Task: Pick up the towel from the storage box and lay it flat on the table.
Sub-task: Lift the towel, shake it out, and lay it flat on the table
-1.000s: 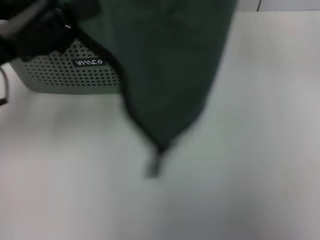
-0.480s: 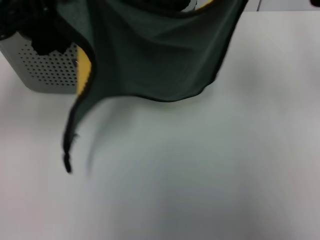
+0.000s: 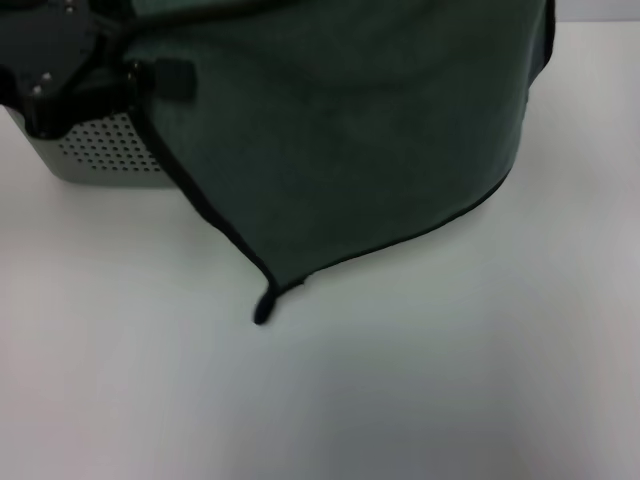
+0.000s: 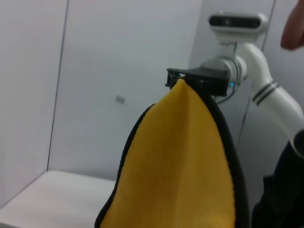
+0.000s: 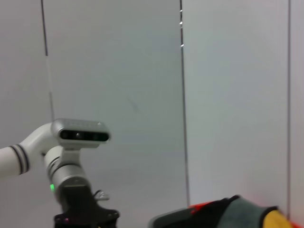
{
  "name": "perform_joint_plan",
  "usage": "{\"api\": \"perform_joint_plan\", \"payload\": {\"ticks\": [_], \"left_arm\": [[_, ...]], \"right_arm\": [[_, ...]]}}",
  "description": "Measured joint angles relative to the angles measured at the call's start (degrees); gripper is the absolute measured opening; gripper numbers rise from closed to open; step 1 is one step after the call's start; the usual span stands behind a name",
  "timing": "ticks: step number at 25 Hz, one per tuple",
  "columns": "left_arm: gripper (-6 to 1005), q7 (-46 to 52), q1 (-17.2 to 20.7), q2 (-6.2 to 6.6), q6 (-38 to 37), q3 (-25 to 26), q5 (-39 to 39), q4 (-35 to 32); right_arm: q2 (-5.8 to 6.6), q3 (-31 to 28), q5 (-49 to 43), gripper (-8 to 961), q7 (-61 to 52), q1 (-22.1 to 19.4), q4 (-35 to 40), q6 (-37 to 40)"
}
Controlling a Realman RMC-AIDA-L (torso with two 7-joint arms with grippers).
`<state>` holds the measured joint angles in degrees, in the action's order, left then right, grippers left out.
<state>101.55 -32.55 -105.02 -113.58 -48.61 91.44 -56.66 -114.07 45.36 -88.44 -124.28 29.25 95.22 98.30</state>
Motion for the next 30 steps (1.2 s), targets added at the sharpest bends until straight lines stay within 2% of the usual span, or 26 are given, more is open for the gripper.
{"api": "perform_joint_plan", "payload": {"ticks": [3,6,7,10,14,17,18,20,21,22,23,25,26,27,29,30], "left_arm": [[3,-0.01,0.37,0.06,-0.88,-0.03,1.69,-4.01],[3,0.07,0.48,0.91,-1.46,0.06,2.52,-7.26],[3,0.07,0.48,0.91,-1.46,0.06,2.52,-7.26],[3,0.49,-1.12,2.98,-1.73,0.03,2.59,-10.07],[3,0.67,-2.5,3.99,-2.4,-0.19,2.6,-10.36],[4,0.78,-2.55,4.16,-2.81,-0.73,2.56,-10.36],[4,0.77,-0.5,5.62,-3.22,-6.12,-0.33,-11.12],[4,0.68,1.57,6.94,-3.27,-10.02,-3.83,-12.98],[4,0.68,3.19,7.99,-3.3,-12.55,-6.65,-14.98],[4,0.7,4.05,8.66,-3.32,-13.92,-8.38,-16.29],[4,0.99,5.25,9.63,-3.34,-15.62,-10.44,-18.15],[4,2.72,8.25,11.65,-3.33,-17.92,-14.93,-22.79],[4,3.75,9.66,12.13,-3.3,-18.14,-15.81,-24.74],[4,5.09,11.18,12.12,-3.25,-17.89,-15.67,-26.27],[4,6.46,12.47,10.66,-3.17,-16.49,-12.17,-27.1],[4,6.77,11.21,7.86,-3.1,-15.57,-5.58,-25.02]], "right_arm": [[-0.99,0.27,0.11,91,-0.5,-1.01,-0.42,1.94],[-1.79,1.19,0.34,92,0.1,-2.74,-0.79,2.06],[-1.79,1.19,0.34,93,0.1,-2.74,-0.79,2.06],[-1.89,1.7,1.91,94,2.32,-4.03,-2.83,1.03],[-1.94,2.3,2.96,96,3.33,-4.68,-4.15,0.88],[-2.02,4.61,5.22,98,2.93,-7.16,-3.71,3.5],[-2.03,5.72,6.58,98,2.62,-8.56,-3.17,4.78],[-2.06,7.29,9.86,99,1.8,-11.49,-2.02,7.75],[-2.09,7.47,12.26,100,1.15,-13.1,-0.99,9.55],[-2.09,7.47,12.26,100,1.15,-13.1,-0.99,9.55],[-2.12,6.42,19.07,101,-1.45,-16.33,1.58,13.84],[-2.11,4.77,22.5,102,-3.62,-17.1,2.59,15.49],[-2.11,4.77,22.5,102,-3.62,-17.1,2.59,15.49],[-2.12,3.63,24.18,103,-5.81,-17.43,2.39,15.76],[-2.12,4.61,22.21,104,-5.93,-17.64,0.6,14.76],[-2.12,5.47,20.45,104,-5.67,-17.68,-1.01,13.94]]}}
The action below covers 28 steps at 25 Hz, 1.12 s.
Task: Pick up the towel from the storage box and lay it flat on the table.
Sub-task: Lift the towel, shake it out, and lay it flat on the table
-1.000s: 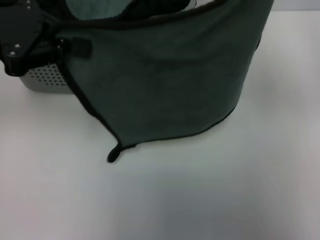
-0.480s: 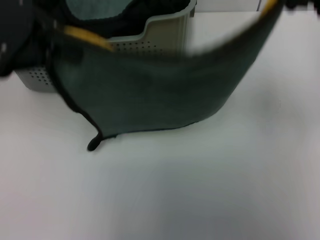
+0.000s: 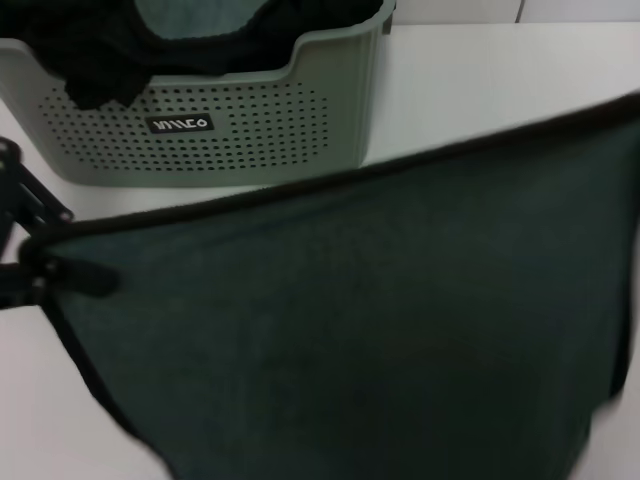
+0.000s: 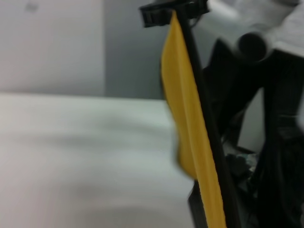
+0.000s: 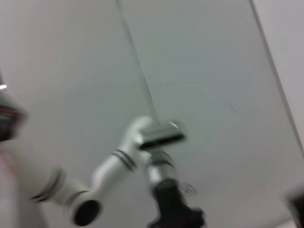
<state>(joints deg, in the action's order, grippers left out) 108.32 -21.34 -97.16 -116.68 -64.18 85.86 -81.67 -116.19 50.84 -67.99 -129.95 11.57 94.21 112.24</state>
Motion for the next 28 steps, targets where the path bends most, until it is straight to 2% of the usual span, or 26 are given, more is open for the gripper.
{"api": "perform_joint_plan", "payload": {"ticks": [1,3,6,7,11,14,22,28], "left_arm": [[4,0.0,0.0,0.0,0.0,0.0,0.0,0.0],[5,-0.06,-2.47,-3.09,0.16,0.9,7.48,3.83],[5,-1.25,-6.83,-7.24,0.29,4.58,20.59,11.55],[5,-2.1,-8.63,-8.96,0.37,6.98,25.98,14.19],[5,-4.2,-13.99,-13.82,4.0,13.93,42.33,19.71],[5,-3.94,-14.87,-14.36,7.27,14.34,44.67,20.31],[6,-1.75,-15.43,-14.47,12.83,14.23,46.28,20.96],[6,-1.31,-16.22,-14.46,15.95,14.41,49.42,23.34]], "right_arm": [[0.03,3.29,-5.29,105,1.22,0.05,-6.42,-1.73],[0.09,5.68,-9.05,106,2.34,0.79,-11.45,-3.23],[0.17,11.99,-17.96,107,5.49,4.53,-22.61,-9.22],[0.22,13.95,-20.07,108,6.38,5.62,-24.82,-11.45],[0.27,17.4,-24.71,110,8.62,8.34,-27.69,-16.16],[0.36,18.05,-26.38,111,9.07,9.02,-27.52,-19.29],[0.55,17.6,-27.23,115,10.63,9.51,-29.25,-25.81],[1.73,15.3,-27.71,118,10.31,14.92,-39.84,-28.18]]}}
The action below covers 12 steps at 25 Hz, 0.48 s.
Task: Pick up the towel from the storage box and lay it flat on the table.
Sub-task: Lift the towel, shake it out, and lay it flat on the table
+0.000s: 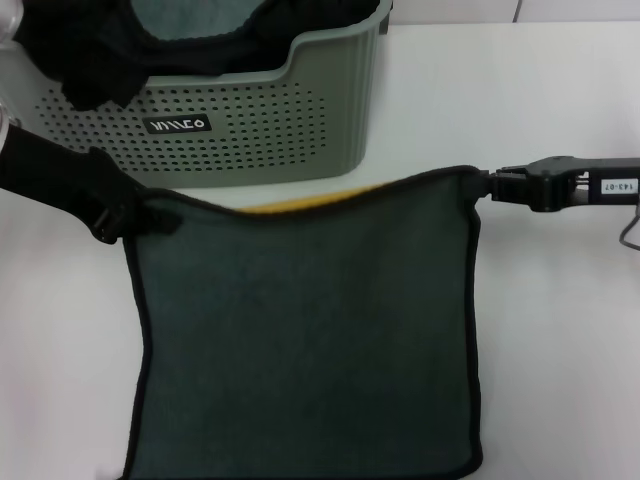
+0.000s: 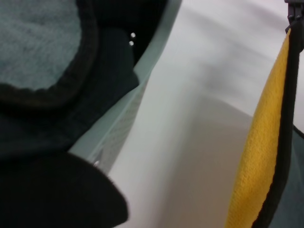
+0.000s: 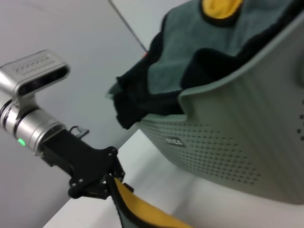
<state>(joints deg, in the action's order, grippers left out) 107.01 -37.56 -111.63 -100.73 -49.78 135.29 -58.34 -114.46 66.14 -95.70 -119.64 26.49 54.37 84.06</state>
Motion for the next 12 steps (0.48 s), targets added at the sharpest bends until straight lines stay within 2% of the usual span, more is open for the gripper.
{"api": "perform_joint_plan", "payload": {"ticks": [5,12], "left_arm": [[6,1.0,-0.39,-0.03,2.98,0.03,0.66,0.81],[7,1.84,-0.65,-0.68,7.46,-0.25,1.26,0.94]], "right_arm": [[1.19,-1.39,-0.65,120,1.4,4.11,-7.38,-1.3],[1.45,-1.4,-1.27,124,2.09,5.24,-8.13,-3.75]]}}
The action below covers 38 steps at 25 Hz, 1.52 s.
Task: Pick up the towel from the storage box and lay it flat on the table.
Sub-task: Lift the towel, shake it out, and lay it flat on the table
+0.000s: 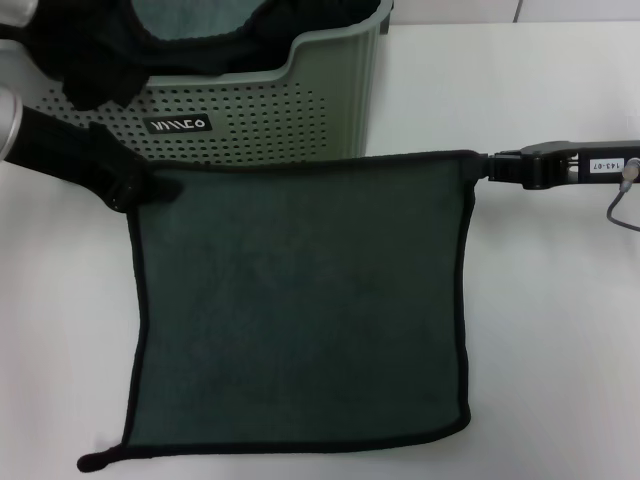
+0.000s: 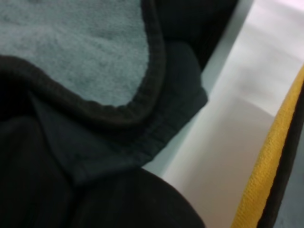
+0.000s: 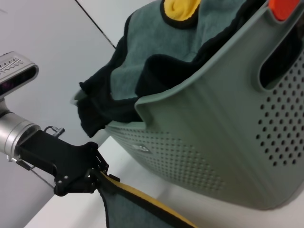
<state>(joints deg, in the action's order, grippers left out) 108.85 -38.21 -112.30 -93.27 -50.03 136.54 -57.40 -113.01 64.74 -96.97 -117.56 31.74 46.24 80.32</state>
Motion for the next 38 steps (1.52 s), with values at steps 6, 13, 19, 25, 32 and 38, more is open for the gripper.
{"api": "perform_joint_plan", "payload": {"ticks": [6,13,19,25,32,38], "left_arm": [[7,0.83,-1.73,-0.9,3.53,-0.22,3.23,2.68],[8,0.99,-2.36,-2.01,6.02,-0.24,4.78,3.88],[10,1.26,-2.4,-2.33,6.85,-0.24,5.05,4.14],[13,1.28,-2.1,-2.73,7.37,-0.25,5.9,4.28],[57,1.61,-1.71,-3.48,7.4,-0.24,6.42,3.93],[378,1.45,-1.69,-3.23,7.39,0.12,6.19,3.59]], "right_arm": [[0.22,0.17,-0.98,127,0.84,1.87,-1.58,-2.05],[0.25,0.31,-1.05,130,4.22,4.56,-5.78,-4.97],[-0.25,0.6,-2.27,133,5.65,6.72,-8.48,-7.3],[-0.86,0.25,-3.77,136,6.04,6.97,-8.54,-8.13],[-0.89,0.12,-4.63,140,5.53,6.3,-8.19,-9.55],[-0.74,-0.53,-4.2,335,5.34,5.69,-7.57,-8.98]]}}
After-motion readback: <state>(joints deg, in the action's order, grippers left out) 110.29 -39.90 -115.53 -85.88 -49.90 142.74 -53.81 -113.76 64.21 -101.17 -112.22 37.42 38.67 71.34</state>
